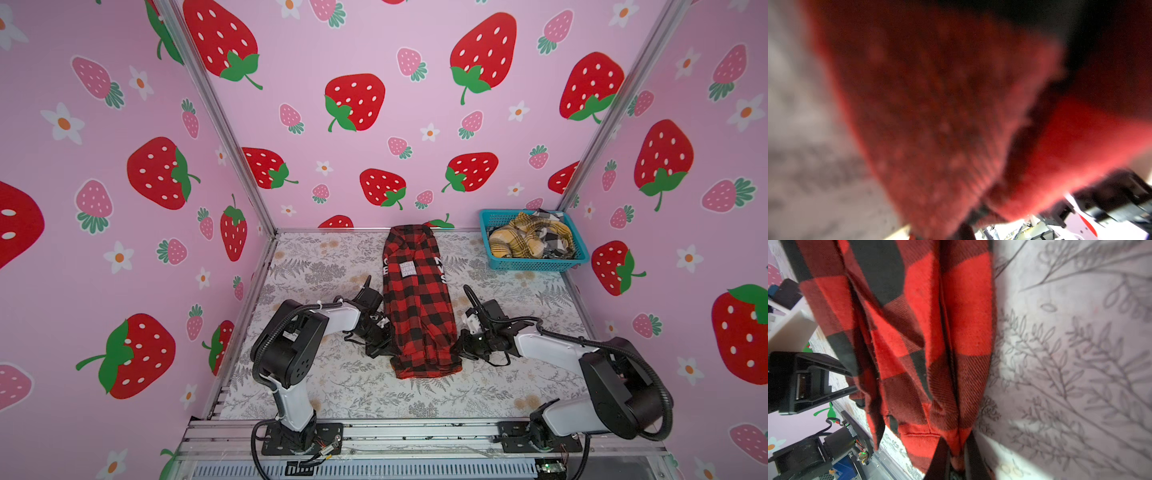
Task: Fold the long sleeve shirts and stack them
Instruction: 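Lift the near end with both grippers and fold it toward the far end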
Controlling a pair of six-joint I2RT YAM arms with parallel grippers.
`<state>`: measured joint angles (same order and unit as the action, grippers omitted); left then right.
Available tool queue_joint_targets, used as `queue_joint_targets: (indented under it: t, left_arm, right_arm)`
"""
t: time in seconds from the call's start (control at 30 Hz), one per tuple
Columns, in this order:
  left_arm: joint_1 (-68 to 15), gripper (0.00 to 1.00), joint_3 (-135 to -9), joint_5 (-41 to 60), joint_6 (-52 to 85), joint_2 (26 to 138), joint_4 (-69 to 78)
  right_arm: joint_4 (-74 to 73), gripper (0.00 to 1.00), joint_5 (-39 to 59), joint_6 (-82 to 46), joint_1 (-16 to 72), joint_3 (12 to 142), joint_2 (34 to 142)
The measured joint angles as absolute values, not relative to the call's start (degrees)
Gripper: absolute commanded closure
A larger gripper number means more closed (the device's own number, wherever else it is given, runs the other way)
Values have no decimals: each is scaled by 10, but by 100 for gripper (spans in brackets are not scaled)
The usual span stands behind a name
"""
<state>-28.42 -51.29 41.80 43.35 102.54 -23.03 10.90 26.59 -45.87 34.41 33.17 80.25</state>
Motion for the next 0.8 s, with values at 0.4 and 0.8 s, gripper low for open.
queue_joint_targets:
  t: [0.4, 0.8]
  left_arm:
    - [-348, 100, -458, 395, 459, 894, -319]
    - [-374, 100, -414, 409, 513, 813, -334]
  right_arm:
    - [216, 100, 206, -532, 460, 293, 644]
    - [283, 100, 193, -598, 509, 316, 584]
